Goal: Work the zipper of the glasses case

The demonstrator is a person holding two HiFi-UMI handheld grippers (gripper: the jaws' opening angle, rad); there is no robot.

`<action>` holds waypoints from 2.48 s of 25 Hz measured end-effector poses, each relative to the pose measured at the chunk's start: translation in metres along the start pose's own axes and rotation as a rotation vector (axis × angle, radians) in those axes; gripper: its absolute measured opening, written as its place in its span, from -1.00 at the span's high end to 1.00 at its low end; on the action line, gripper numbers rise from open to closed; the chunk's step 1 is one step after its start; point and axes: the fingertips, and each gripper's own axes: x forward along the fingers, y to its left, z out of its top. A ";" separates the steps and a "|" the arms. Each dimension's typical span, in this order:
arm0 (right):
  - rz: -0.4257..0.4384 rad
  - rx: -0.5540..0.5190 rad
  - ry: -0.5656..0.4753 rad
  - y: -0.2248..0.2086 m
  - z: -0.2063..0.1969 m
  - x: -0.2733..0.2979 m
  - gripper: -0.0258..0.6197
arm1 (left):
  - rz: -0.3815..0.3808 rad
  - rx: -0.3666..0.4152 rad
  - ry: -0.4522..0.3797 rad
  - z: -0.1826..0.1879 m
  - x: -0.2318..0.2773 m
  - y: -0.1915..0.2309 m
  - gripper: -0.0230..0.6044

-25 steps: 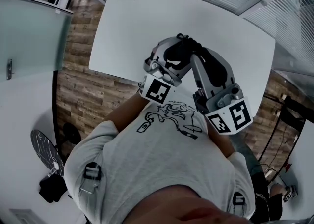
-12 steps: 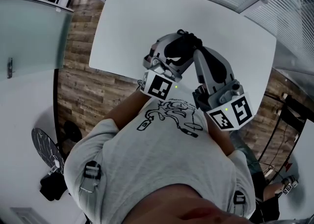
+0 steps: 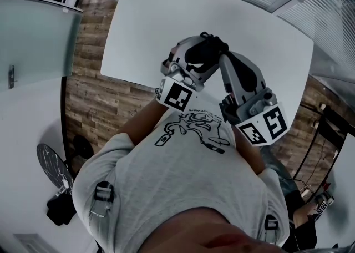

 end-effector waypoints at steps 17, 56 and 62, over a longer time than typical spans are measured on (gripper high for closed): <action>-0.032 -0.007 0.019 -0.016 0.001 0.001 0.91 | -0.054 -0.013 -0.049 0.003 -0.003 0.000 0.13; 0.057 0.065 0.083 -0.010 -0.016 -0.005 0.91 | -0.269 -0.104 -0.322 0.057 -0.040 -0.004 0.12; 0.102 0.089 0.088 -0.003 -0.015 -0.006 0.91 | -0.310 -0.137 -0.373 0.066 -0.048 -0.003 0.12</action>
